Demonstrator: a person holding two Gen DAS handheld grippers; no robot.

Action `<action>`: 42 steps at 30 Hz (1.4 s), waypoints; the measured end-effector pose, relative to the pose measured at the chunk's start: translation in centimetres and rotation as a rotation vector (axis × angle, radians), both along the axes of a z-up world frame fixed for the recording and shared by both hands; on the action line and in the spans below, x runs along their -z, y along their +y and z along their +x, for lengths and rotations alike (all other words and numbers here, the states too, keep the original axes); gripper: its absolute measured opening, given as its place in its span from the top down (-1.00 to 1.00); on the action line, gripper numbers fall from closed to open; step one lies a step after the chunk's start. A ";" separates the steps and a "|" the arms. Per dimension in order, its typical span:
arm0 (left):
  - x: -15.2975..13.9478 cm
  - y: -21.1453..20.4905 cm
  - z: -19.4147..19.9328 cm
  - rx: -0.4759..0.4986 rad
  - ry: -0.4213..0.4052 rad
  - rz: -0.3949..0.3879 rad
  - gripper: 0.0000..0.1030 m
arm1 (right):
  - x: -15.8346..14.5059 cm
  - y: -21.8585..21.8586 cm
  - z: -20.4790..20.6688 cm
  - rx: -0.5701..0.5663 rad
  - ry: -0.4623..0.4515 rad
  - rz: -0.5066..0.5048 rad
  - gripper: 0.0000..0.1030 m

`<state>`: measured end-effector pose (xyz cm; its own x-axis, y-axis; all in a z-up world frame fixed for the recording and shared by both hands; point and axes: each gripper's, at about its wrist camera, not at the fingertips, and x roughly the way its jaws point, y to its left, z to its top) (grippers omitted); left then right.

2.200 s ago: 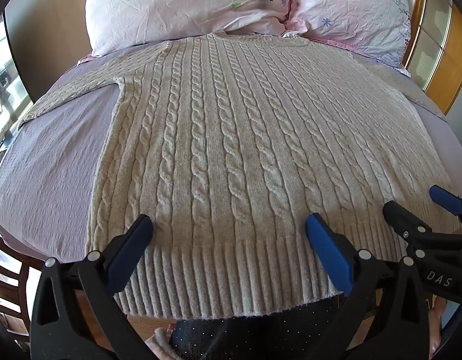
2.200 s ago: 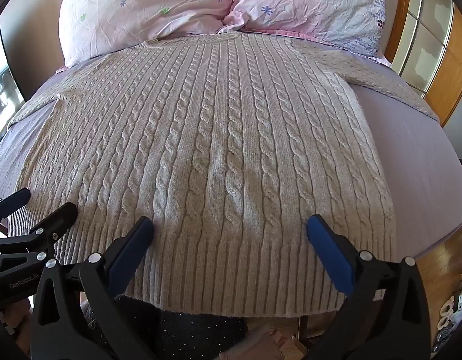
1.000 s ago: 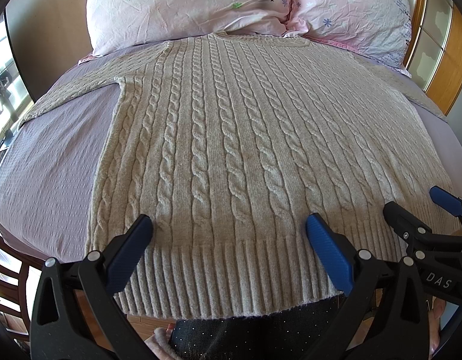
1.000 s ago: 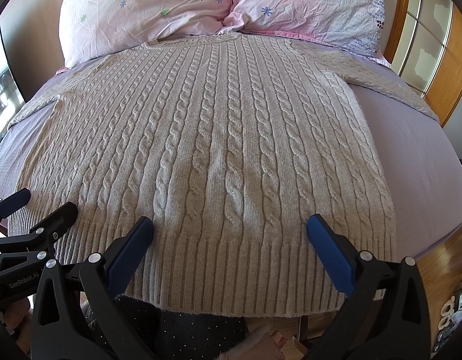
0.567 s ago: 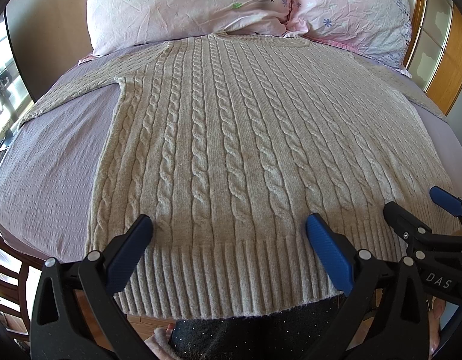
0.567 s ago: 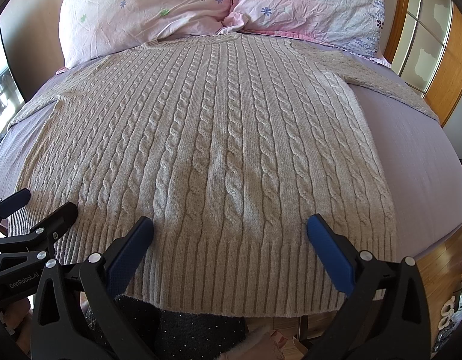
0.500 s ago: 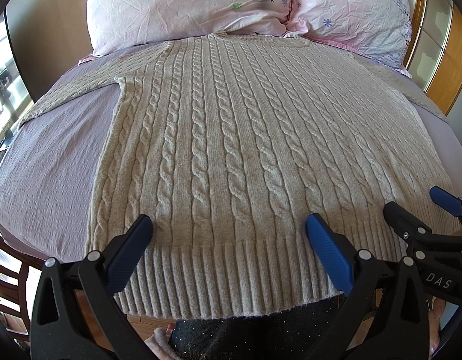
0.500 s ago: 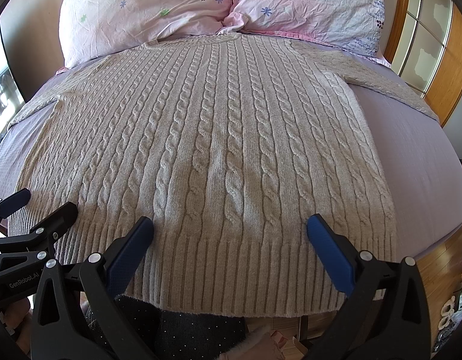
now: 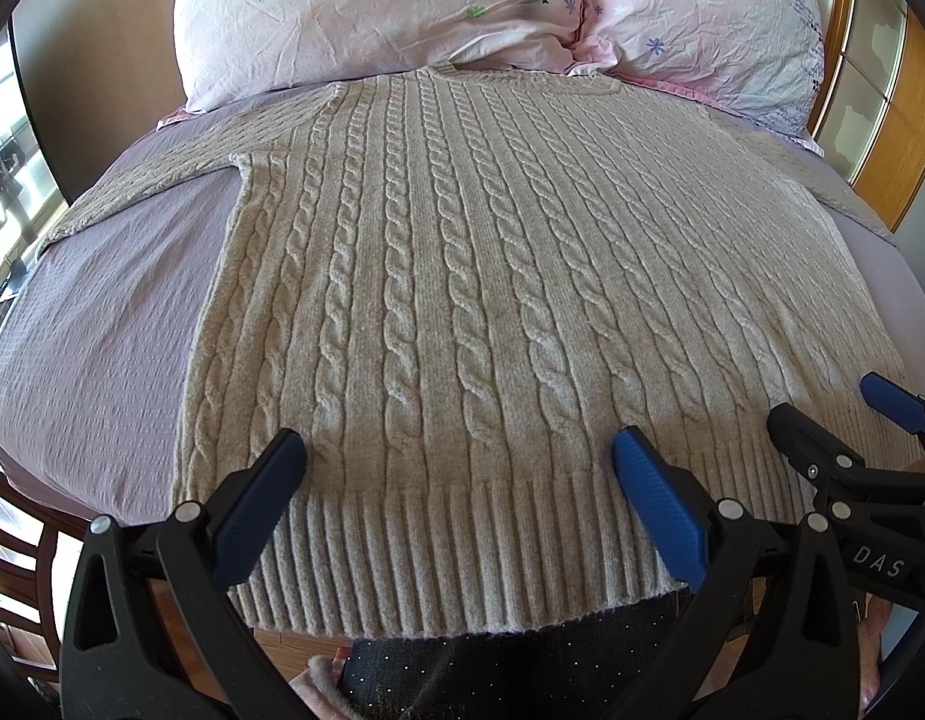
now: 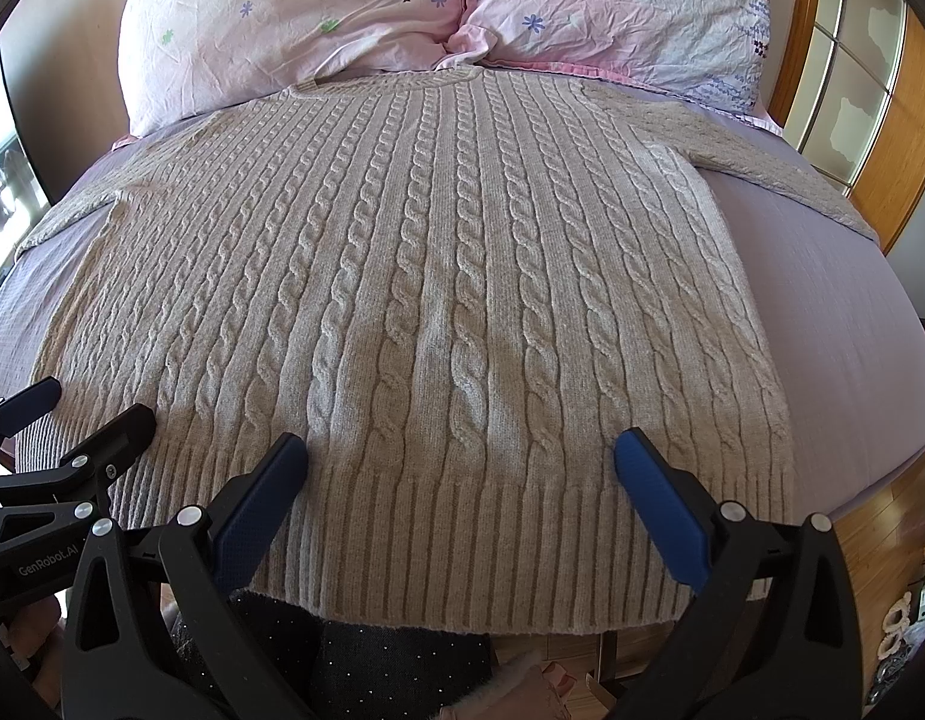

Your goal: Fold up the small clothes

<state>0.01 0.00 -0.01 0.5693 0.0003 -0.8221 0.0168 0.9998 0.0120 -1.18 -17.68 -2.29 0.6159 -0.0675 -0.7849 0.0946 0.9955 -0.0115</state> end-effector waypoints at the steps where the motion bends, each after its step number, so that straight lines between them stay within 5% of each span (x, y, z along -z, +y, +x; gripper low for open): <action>1: 0.0 0.0 0.0 0.000 0.000 0.000 -0.97 | 0.0 0.0 0.0 0.000 0.000 0.000 -0.97; 27: 0.0 0.0 0.0 0.001 -0.001 0.001 -0.97 | 0.1 0.0 0.2 -0.002 -0.003 -0.001 -0.97; 34: 0.3 0.2 -0.5 0.010 -0.045 0.006 -0.97 | 0.2 -0.9 -0.2 -0.153 -0.132 -0.001 -0.97; 37: -0.1 0.3 -0.2 0.036 -0.038 0.000 -0.97 | -1.9 -5.9 0.5 -0.094 -0.184 0.096 -0.97; 42: -1.1 1.9 1.2 0.025 -0.100 -0.091 -0.97 | -6.9 -21.4 3.1 0.254 -0.339 0.194 -0.97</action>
